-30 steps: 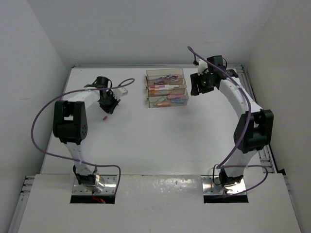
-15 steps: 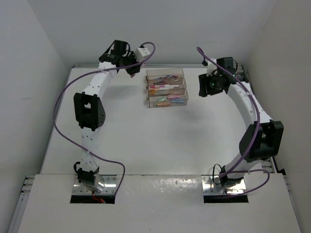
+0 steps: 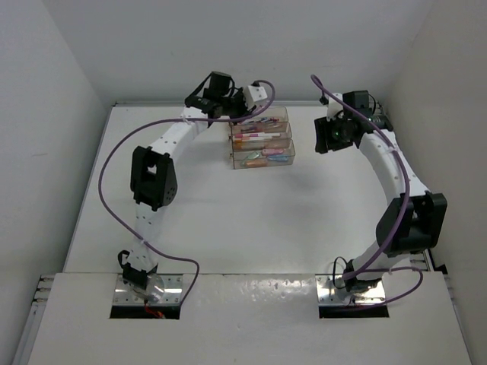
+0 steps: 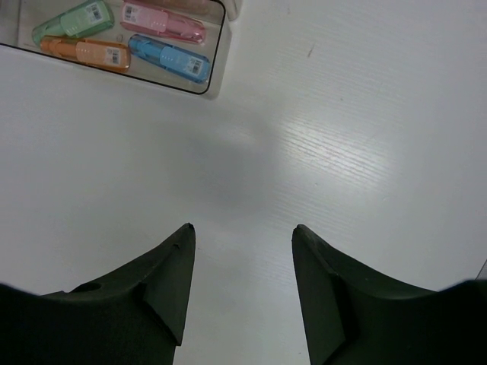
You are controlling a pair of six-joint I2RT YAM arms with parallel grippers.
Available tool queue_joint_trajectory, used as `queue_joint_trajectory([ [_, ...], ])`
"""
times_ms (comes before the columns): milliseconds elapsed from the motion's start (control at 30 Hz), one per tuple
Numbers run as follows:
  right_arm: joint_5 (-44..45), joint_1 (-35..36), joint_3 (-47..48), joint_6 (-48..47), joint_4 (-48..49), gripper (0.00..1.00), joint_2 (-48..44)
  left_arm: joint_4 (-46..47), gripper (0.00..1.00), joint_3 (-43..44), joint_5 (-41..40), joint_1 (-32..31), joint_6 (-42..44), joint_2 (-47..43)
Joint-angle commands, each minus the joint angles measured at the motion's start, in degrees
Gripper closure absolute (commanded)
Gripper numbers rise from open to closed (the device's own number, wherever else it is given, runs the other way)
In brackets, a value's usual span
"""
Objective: Sort the stationery into containers
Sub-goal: Place the pen in the storage box, then reset both arms
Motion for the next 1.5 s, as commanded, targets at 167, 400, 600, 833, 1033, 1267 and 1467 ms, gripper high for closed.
queue_joint_trajectory([
  [167, 0.96, -0.34, -0.08, -0.06, 0.71, 0.47, -3.89, 6.33, 1.0, -0.47, -3.56, -1.27, 0.27, 6.02],
  [400, 1.04, -0.34, -4.38, -0.94, 0.72, 0.44, -6.71, 3.96, 0.75, 5.16, -6.11, -2.5, -4.04, 9.72],
  [600, 0.78, -0.43, -4.04, -1.82, 0.19, 0.41, -6.97, 5.36, 0.34, 4.9, -9.72, -3.82, -8.34, 8.41],
  [833, -2.38, -3.23, -1.4, -0.77, 0.19, 0.4, -4.95, 8.96, 0.26, 8.07, -9.03, -0.85, -25.44, -1.78],
  [1033, -5.46, -8.06, 0.09, 1.34, 2.3, 0.4, -2.23, 2.22, 0.18, 4.73, -1.04, 10.55, -33.57, -11.7],
  [1267, -6.25, -11.94, -1.04, 1.34, 4.4, 0.34, -0.38, -20.2, 0.14, -6.49, -5.75, 30.79, -30.86, -14.18],
  [1467, -5.73, -14.22, -2.37, 0.9, 4.93, 0.01, 1.11, -12.41, 0.14, -28.12, -13.14, 38.97, -25.22, -24.8],
])
